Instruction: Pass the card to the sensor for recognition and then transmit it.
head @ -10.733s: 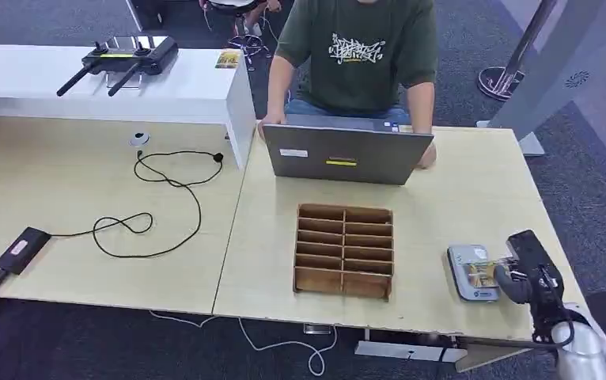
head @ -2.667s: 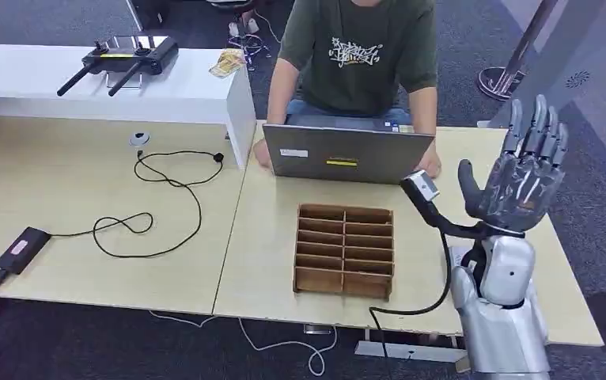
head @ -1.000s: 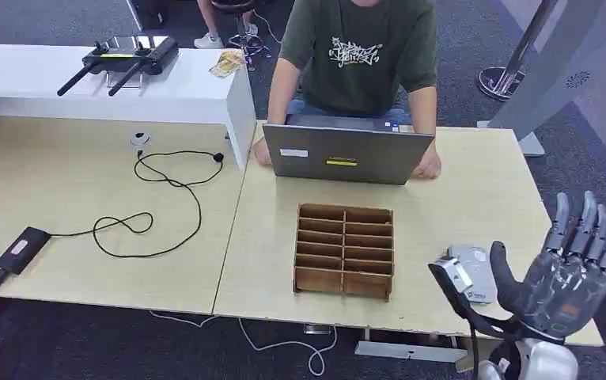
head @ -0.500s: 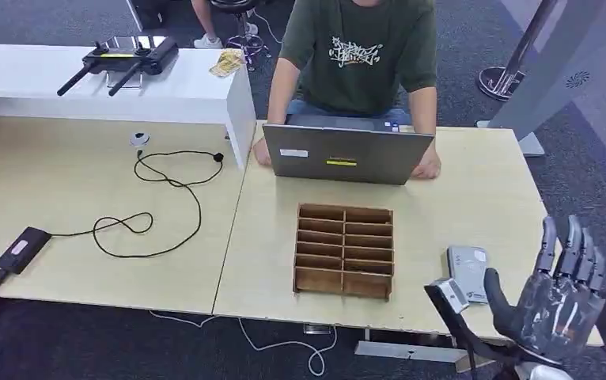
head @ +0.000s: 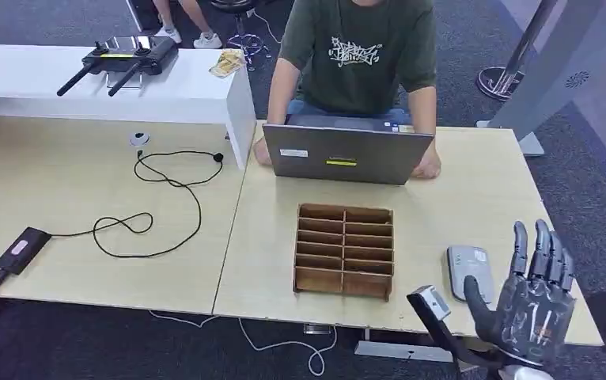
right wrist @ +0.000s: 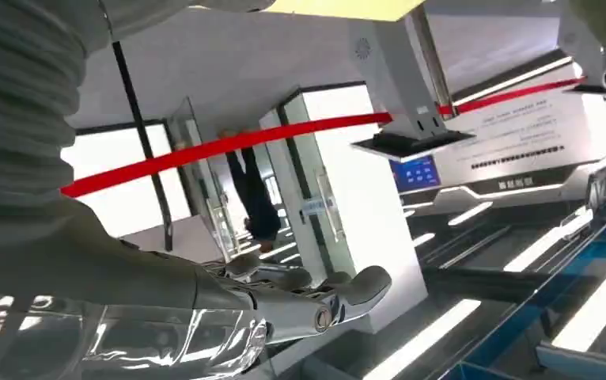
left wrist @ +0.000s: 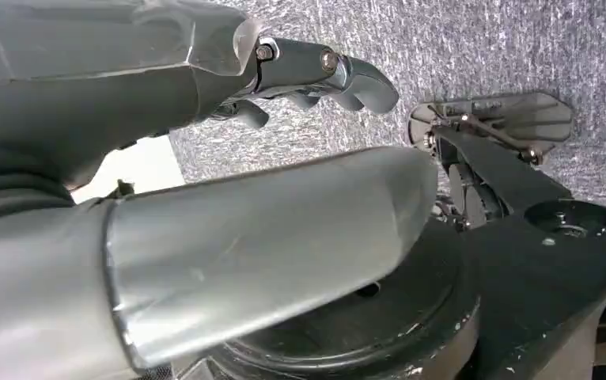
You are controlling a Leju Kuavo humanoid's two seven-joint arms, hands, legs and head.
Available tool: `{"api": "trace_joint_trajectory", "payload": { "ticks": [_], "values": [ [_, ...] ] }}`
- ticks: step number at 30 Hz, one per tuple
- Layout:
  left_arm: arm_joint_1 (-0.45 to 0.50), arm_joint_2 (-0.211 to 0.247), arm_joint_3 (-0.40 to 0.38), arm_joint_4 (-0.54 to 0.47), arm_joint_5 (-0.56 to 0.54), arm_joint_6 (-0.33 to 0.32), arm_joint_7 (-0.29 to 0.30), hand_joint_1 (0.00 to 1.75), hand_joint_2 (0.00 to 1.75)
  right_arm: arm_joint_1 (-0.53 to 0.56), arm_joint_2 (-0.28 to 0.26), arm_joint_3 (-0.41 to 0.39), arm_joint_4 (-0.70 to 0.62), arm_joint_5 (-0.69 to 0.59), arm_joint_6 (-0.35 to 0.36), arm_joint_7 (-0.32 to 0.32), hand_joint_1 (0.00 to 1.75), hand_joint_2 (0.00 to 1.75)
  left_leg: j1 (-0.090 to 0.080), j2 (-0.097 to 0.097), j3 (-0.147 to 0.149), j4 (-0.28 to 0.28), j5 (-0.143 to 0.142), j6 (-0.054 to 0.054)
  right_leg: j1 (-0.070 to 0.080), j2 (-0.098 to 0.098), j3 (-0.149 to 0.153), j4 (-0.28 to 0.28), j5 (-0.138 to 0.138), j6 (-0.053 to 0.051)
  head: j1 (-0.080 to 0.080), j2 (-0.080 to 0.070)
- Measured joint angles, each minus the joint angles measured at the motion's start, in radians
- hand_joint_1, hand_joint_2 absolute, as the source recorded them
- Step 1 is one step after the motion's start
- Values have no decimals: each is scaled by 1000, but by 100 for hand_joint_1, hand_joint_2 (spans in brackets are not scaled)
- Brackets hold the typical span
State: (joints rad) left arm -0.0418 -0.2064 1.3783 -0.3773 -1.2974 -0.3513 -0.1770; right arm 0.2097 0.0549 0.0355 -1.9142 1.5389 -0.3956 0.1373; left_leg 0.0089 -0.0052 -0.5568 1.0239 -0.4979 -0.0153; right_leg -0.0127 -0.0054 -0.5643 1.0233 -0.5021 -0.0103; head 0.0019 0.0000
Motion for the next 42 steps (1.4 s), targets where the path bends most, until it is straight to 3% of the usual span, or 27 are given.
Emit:
{"api": "trace_joint_trajectory", "payload": {
  "ticks": [8, 21, 27, 42],
  "values": [
    [1, -18, 13, -29, 7, 0, 0, 0, 0, 5, -13, 52, 2, 0, 68, 61, 0, 175, 0, 0, 0, 0, 0, 0, 0, 0, 0, 0, 0, 0, 0, 0],
    [2, -31, 13, -58, -8, 0, -4, 0, 0, 48, -89, 156, -18, 0, 210, 205, 0, 175, 0, 0, 0, 0, 0, 0, 0, 0, 0, 0, 0, 0, 0, 0],
    [2, -31, 13, -60, -13, 0, -9, 0, 0, 63, -117, 204, -24, 0, 281, 225, 0, 175, 0, 0, 0, 0, 0, 0, 0, 0, 0, 0, 0, 0, 0, 0],
    [-2, -24, 13, -60, -7, 0, -12, 0, 0, 63, -100, 305, 16, 0, 335, 102, 0, 175, 0, 0, 0, 0, 0, 0, 0, 0, 0, 0, 0, 0, 0, 0]
  ]
}}
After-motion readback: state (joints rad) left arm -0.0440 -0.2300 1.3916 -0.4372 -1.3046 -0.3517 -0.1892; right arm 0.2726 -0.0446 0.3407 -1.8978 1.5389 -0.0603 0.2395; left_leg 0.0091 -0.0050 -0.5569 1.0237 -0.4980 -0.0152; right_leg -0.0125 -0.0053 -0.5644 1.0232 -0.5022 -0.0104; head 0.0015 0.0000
